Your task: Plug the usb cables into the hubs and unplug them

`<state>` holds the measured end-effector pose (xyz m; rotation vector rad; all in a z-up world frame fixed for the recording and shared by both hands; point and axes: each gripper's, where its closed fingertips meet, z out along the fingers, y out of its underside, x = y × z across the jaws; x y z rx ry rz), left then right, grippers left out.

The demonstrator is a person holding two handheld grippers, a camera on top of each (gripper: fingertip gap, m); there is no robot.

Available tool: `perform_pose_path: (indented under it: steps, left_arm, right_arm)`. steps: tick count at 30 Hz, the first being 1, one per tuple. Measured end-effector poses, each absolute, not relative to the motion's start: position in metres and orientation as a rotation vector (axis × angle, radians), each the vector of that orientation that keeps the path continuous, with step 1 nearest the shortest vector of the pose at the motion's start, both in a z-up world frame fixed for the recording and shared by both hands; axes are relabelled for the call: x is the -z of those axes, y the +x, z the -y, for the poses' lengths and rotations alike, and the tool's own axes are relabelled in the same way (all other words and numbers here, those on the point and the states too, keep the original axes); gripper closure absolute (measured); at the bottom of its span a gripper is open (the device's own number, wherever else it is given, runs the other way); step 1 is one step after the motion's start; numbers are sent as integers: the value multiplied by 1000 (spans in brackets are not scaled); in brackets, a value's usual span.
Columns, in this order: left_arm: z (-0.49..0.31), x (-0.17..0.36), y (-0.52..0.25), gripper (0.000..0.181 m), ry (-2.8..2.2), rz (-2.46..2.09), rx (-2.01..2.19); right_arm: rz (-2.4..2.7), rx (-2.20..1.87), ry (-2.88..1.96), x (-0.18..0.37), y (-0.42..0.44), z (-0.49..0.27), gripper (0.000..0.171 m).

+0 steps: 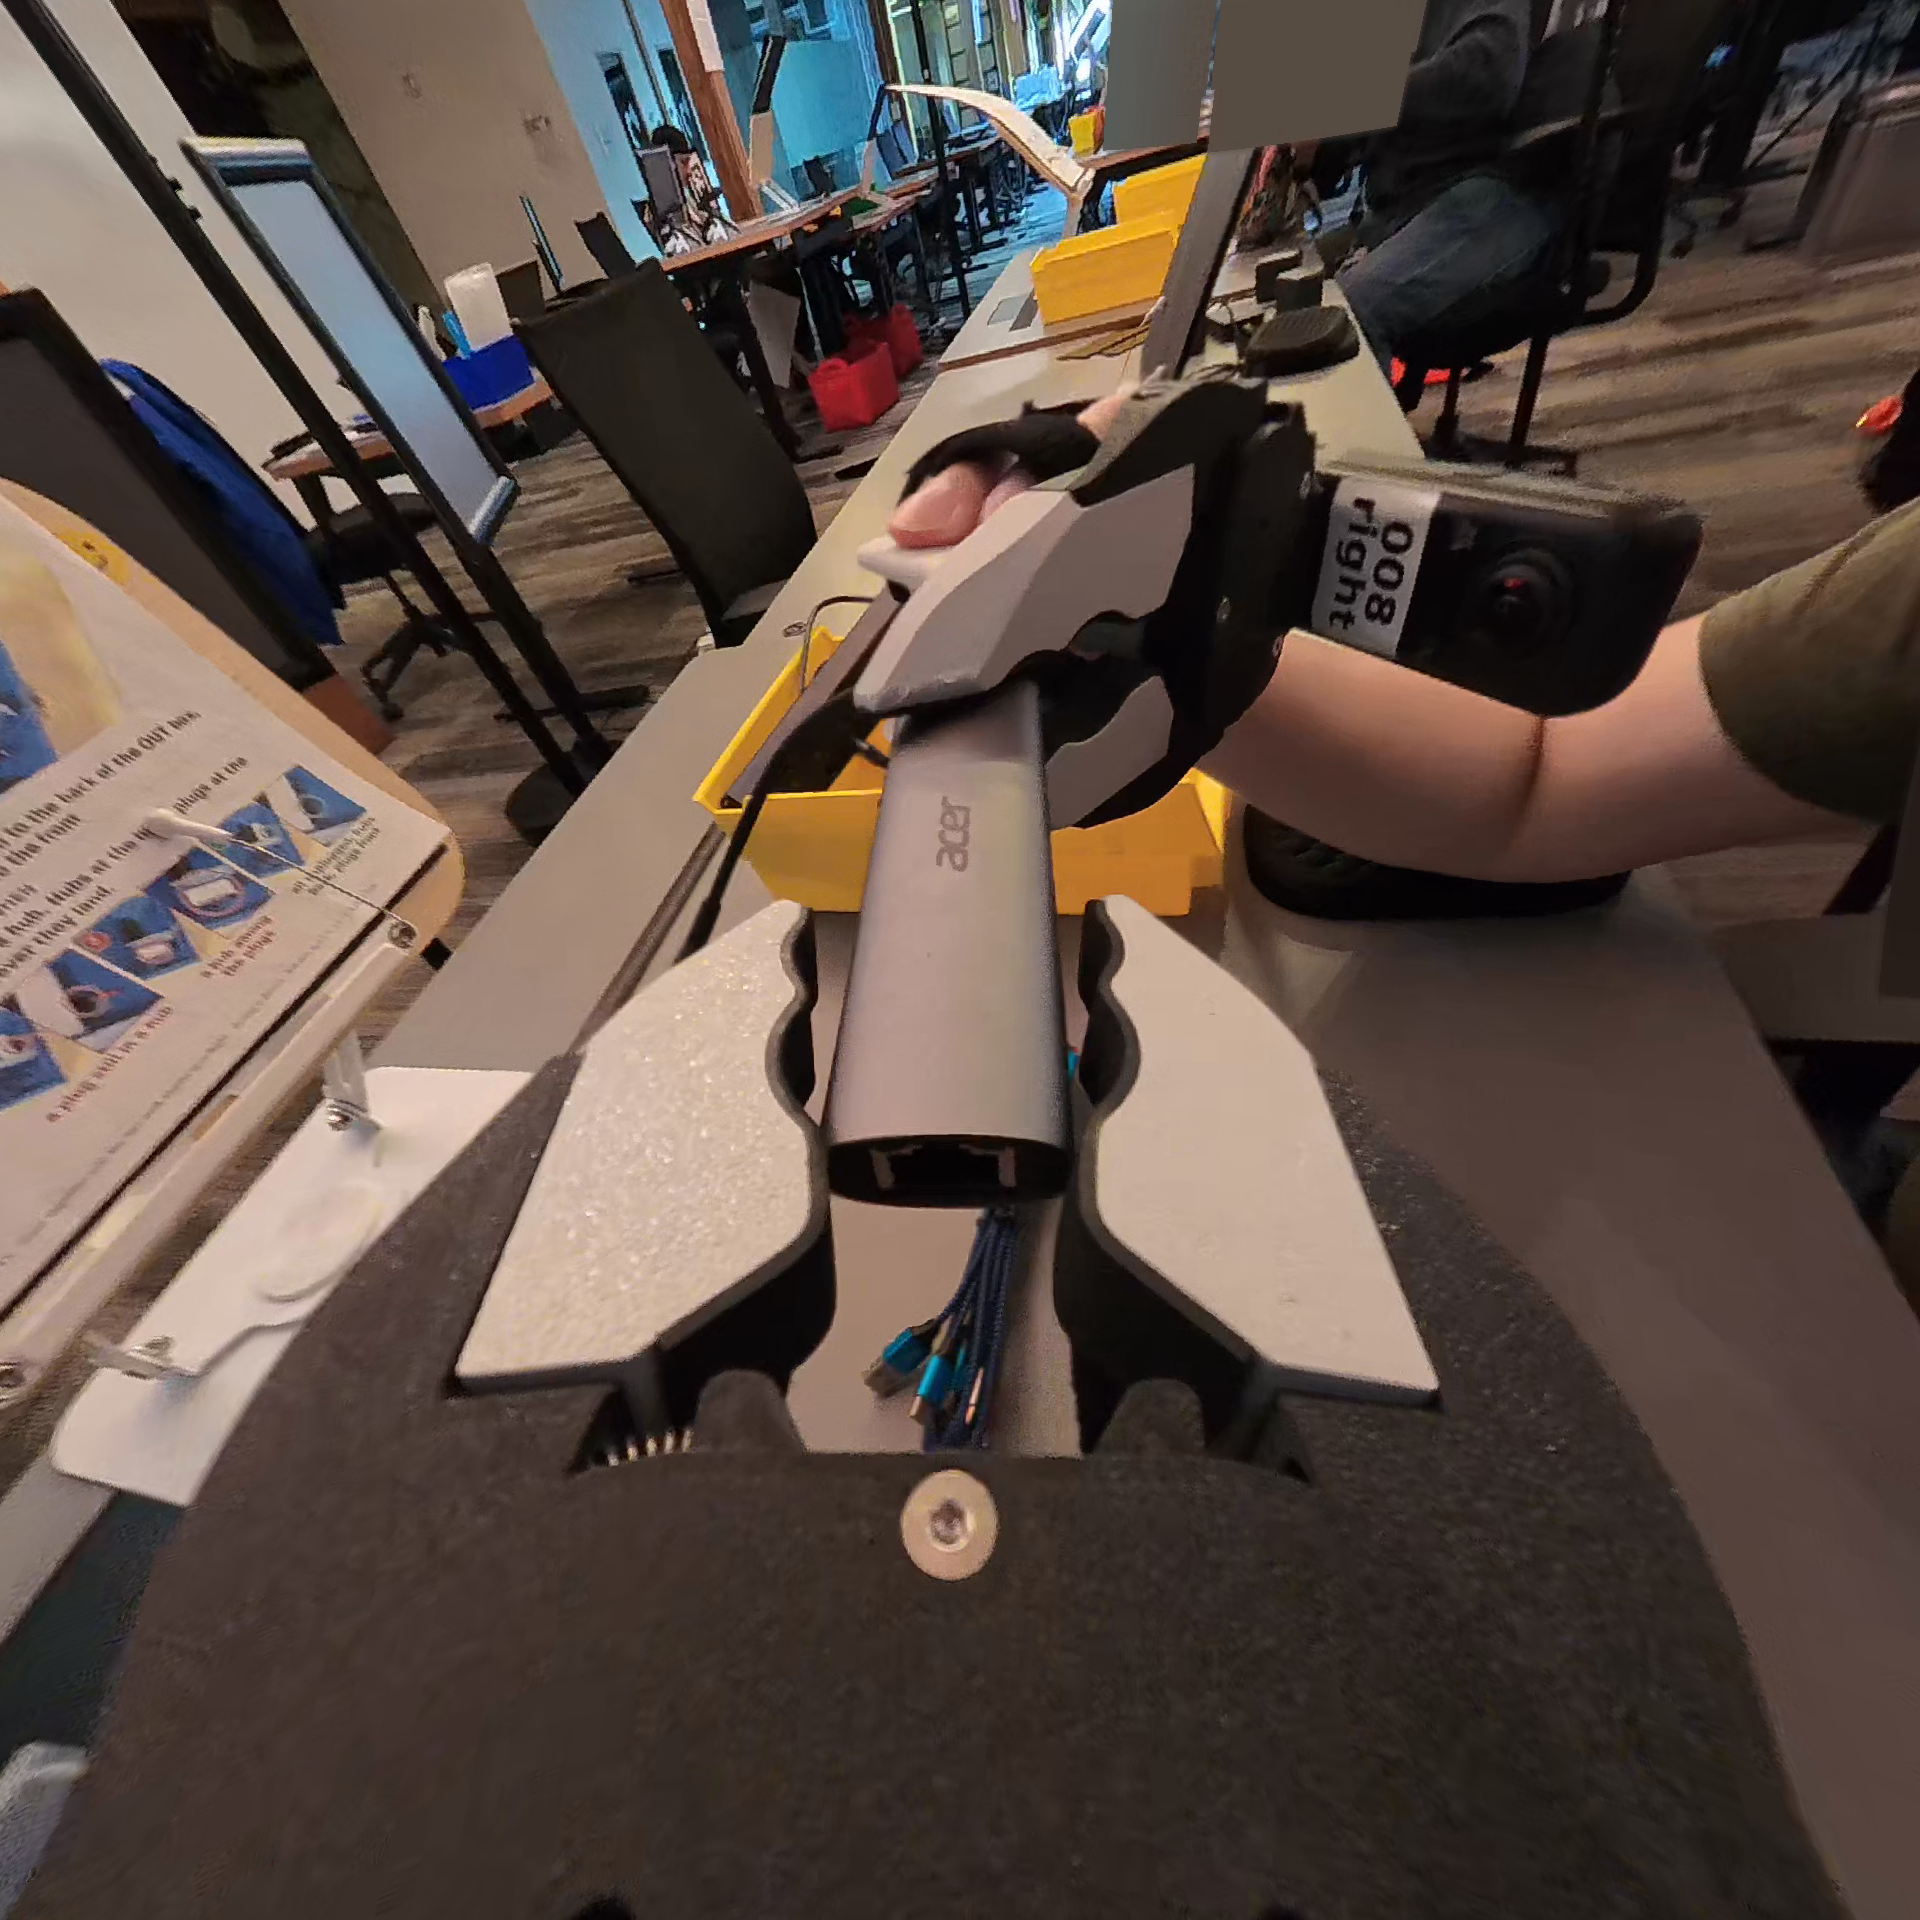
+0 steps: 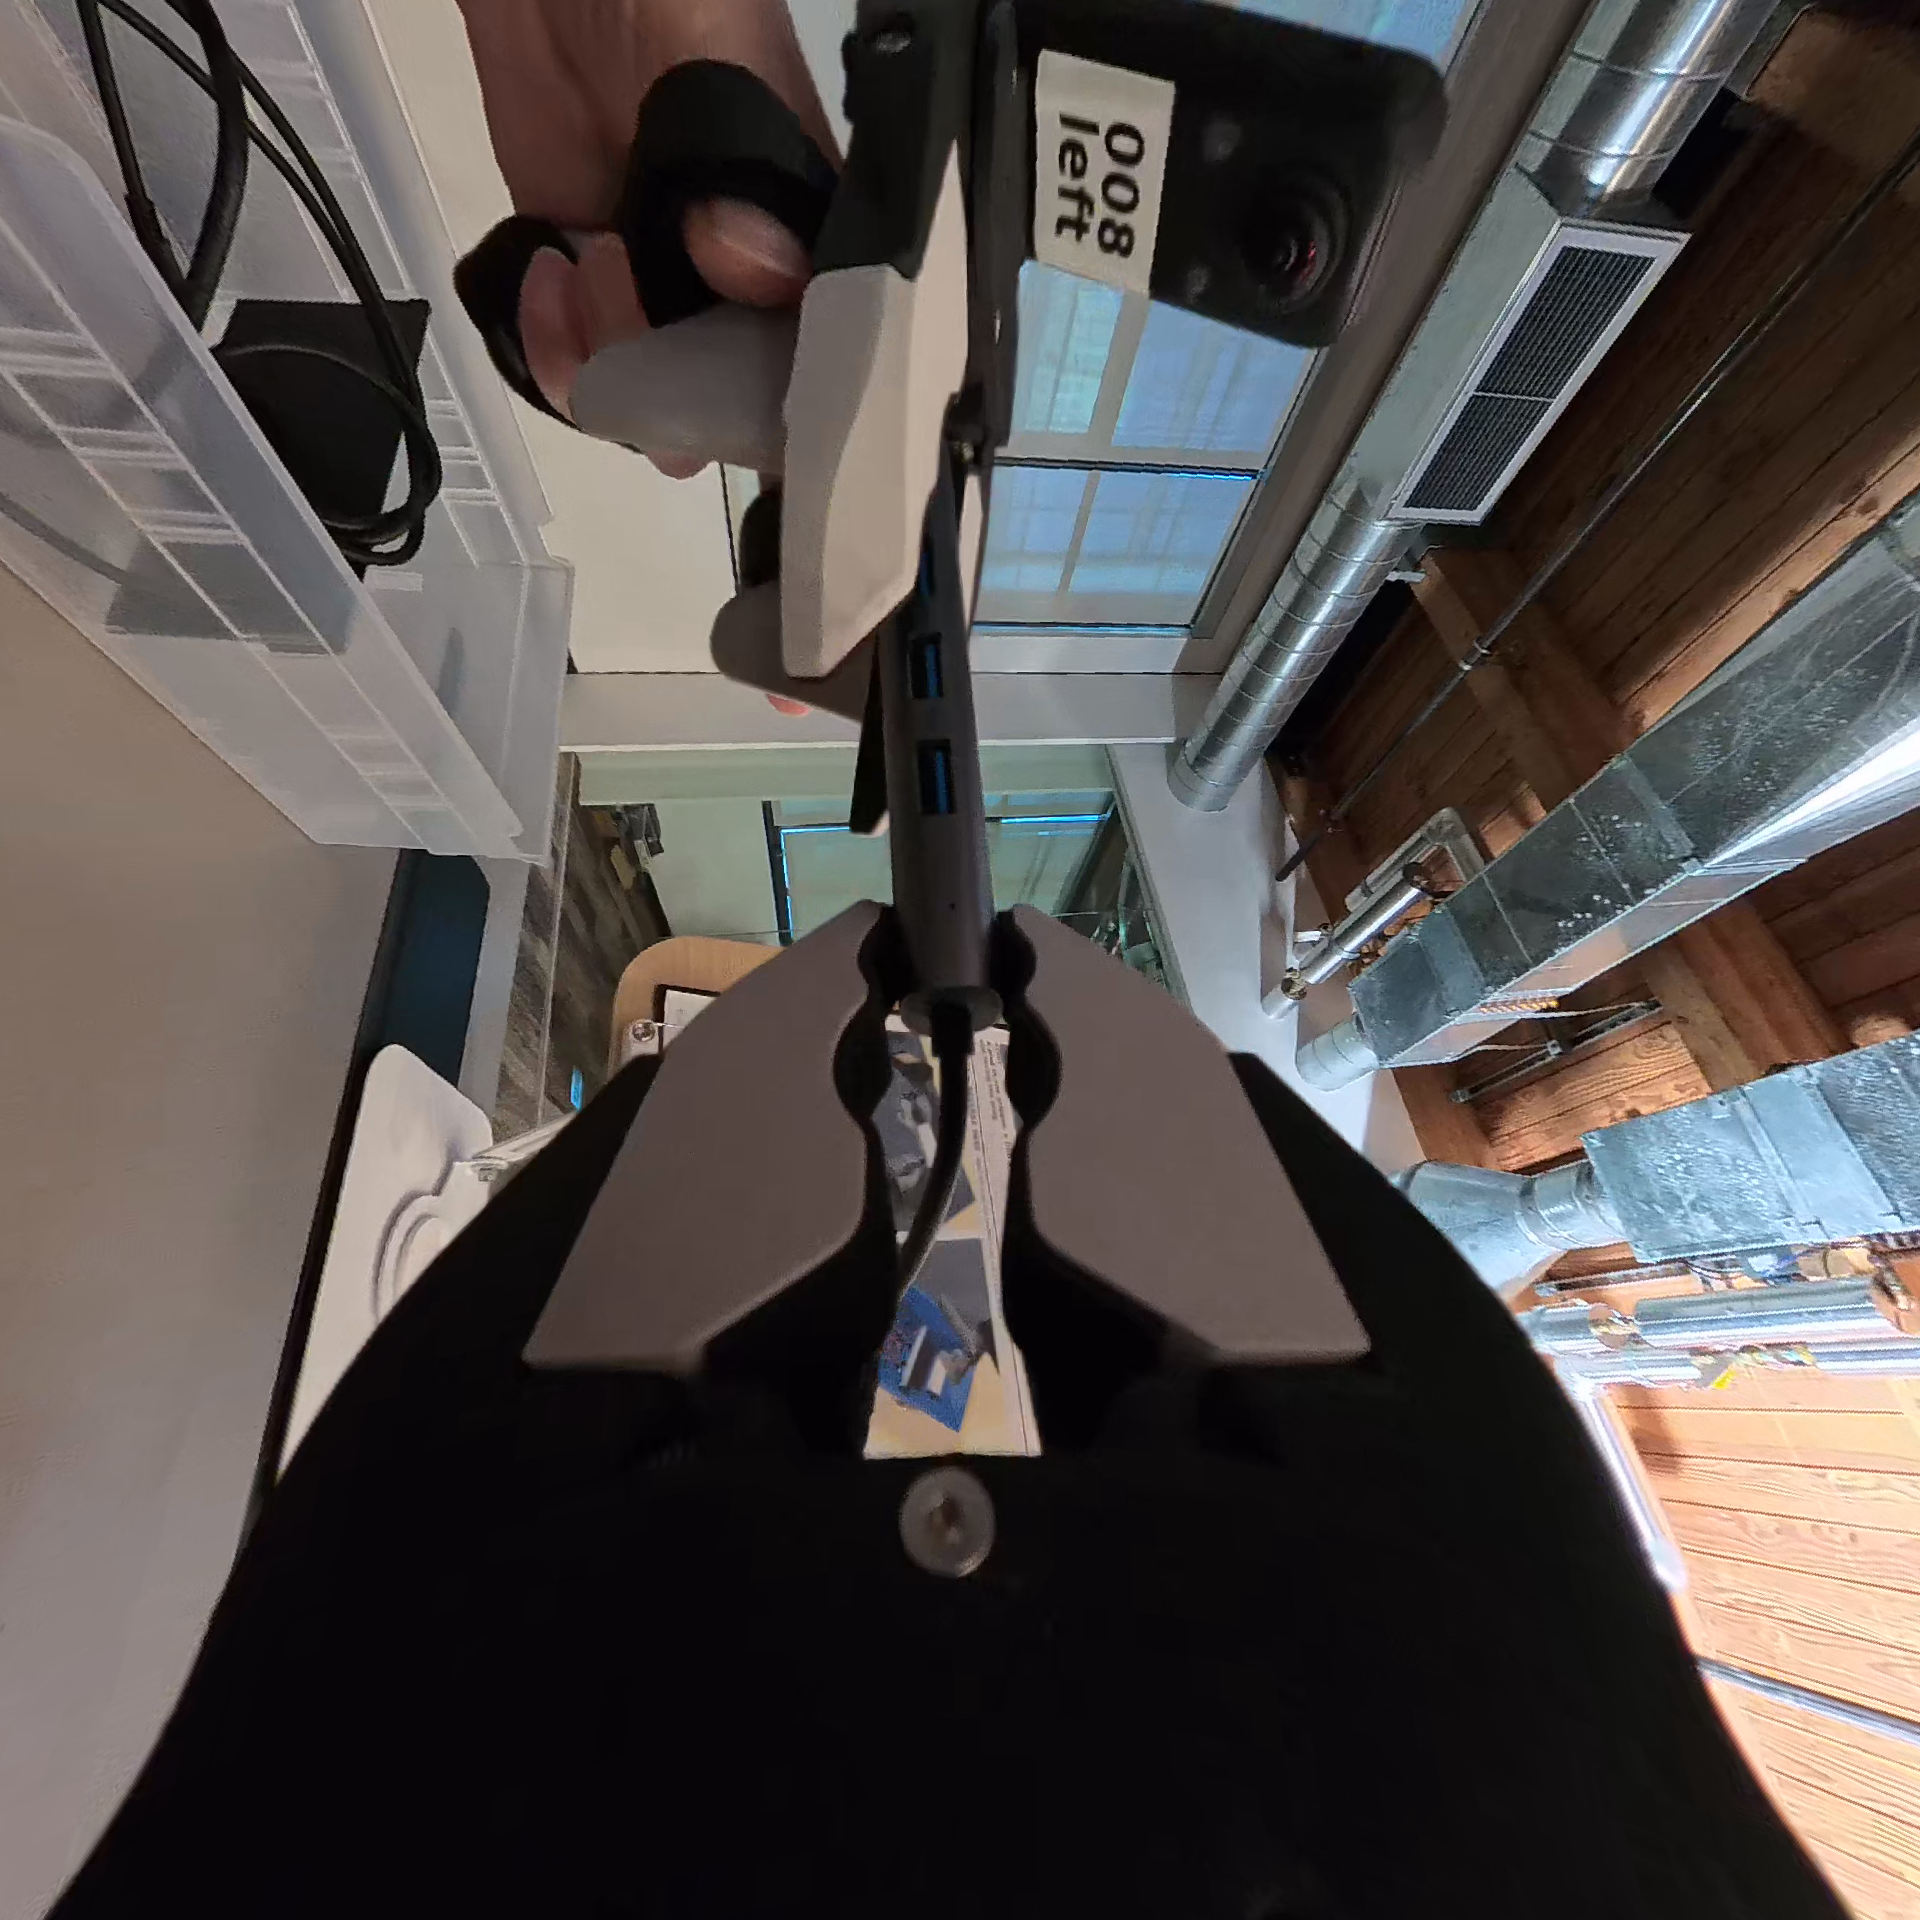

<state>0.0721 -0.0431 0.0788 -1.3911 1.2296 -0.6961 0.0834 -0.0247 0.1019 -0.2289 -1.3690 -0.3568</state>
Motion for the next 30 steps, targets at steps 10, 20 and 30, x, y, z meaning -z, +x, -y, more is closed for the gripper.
perform_pose_path:
  steps: [10, 20, 30]
  left_arm:
    - [48, -80, 74, 142, -1369, -1242, 788]
    - [37, -72, 78, 142, -1403, -1235, 651]
    - [29, -71, 74, 142, -1439, -1197, 631]
  right_arm:
    - [1371, 360, -211, -103, 87, 26, 153]
    - [1390, 400, -246, -100, 92, 14, 153]
    - [1424, 382, -268, -95, 90, 12, 153]
